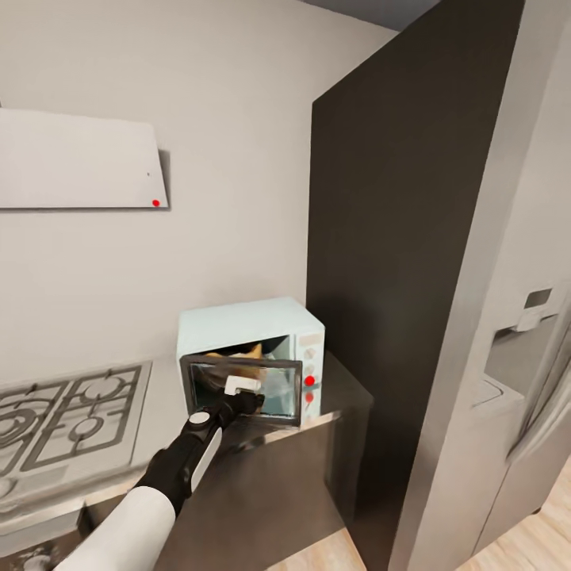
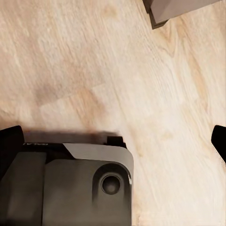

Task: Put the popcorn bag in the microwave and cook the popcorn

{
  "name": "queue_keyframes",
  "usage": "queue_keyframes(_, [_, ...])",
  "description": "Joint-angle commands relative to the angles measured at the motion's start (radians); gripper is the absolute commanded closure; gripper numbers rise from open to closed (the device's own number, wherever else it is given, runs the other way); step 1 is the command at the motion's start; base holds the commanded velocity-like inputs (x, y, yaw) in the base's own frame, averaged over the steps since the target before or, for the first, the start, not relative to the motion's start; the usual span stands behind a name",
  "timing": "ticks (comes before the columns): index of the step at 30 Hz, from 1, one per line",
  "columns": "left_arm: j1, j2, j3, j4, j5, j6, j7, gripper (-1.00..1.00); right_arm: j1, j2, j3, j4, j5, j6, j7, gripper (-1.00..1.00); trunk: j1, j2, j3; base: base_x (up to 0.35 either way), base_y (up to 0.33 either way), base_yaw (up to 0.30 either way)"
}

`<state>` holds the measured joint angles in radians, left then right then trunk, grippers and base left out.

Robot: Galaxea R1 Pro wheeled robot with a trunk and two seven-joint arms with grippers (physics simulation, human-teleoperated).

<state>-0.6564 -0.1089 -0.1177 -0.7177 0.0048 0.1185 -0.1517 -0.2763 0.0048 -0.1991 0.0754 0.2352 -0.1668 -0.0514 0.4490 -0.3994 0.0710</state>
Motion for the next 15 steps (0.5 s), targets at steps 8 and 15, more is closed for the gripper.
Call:
queue_keyframes(8, [0.000, 0.000, 0.003, -0.002, 0.000, 0.004, -0.001, -1.00, -0.001, 0.000, -0.007, 0.004, 0.011, -0.007, -0.005, -1.00, 0.001, -0.001, 0.000, 0.119, -0.038, 0.000])
queue_keyframes(15, [0.000, 0.000, 0.003, 0.000, 0.001, 0.004, 0.000, -1.00, -0.001, 0.000, -0.007, 0.004, 0.012, -0.007, -0.004, -1.00, 0.001, -0.001, 0.000, 0.048, -0.055, 0.000])
